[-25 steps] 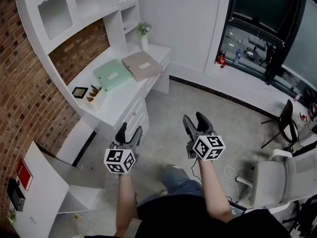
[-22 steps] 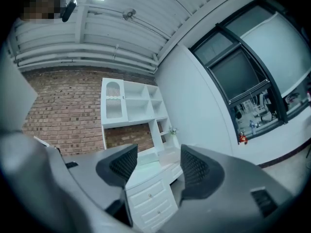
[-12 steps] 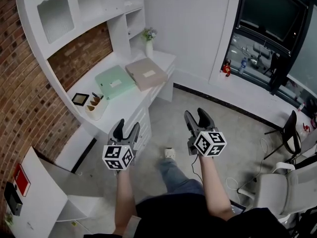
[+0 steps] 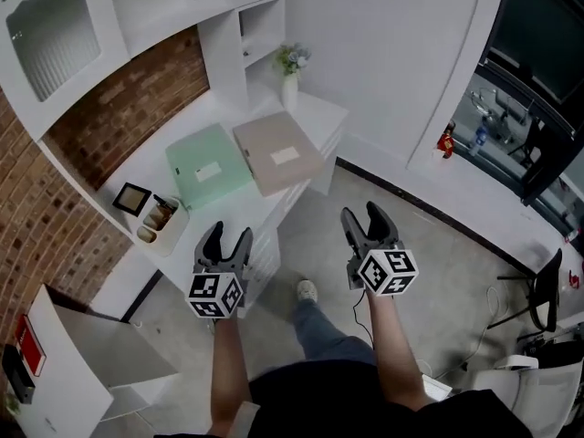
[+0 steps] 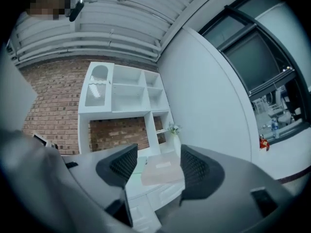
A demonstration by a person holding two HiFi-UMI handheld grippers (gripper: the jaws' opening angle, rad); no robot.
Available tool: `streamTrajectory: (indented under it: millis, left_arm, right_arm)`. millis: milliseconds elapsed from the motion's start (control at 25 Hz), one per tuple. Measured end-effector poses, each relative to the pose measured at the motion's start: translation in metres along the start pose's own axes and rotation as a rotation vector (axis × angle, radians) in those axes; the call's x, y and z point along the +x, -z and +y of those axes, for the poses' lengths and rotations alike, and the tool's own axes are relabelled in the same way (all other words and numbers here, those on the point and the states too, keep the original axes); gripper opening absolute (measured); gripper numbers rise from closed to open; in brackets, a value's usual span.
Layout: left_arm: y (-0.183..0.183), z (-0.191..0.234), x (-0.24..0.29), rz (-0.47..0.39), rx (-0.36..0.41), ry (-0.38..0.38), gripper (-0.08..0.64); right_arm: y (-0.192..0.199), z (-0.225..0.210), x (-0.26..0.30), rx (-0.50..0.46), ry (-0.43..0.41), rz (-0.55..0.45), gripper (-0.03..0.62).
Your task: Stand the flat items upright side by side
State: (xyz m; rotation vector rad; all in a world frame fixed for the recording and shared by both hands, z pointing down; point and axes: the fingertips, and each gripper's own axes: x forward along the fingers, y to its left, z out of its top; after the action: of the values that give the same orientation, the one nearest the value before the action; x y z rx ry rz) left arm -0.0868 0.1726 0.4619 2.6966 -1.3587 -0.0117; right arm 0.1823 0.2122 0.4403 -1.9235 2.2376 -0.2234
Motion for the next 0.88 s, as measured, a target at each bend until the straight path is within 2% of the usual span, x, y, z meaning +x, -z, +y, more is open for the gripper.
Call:
streamTrajectory:
  millis: [200,480,680,880]
  left_arm:
    - [0.006,0.05,0.087,0.05,-0.026,-0.105,0.252]
    - [0.018,0.096,0.183,0.131,-0.052,-0.175,0.252]
    - [0.025,0.111,0.208,0.173,-0.041,-0.218,0.252]
    - [0.029,0.12,0.215,0.206,-0.051,-0.251,0.252]
  right_arm:
    - [0.008,-0.047,0.119,0.03,-0.044,0.071,0.256]
    - [0.023,-0.091,0.244,0.048,-0.105,0.158,0.256]
    - [0.04,-0.104,0.295,0.09,-0.135,0.198,0.256]
    - [0.047,-0.102,0.32,0.11,-0.159,0.215,0.256]
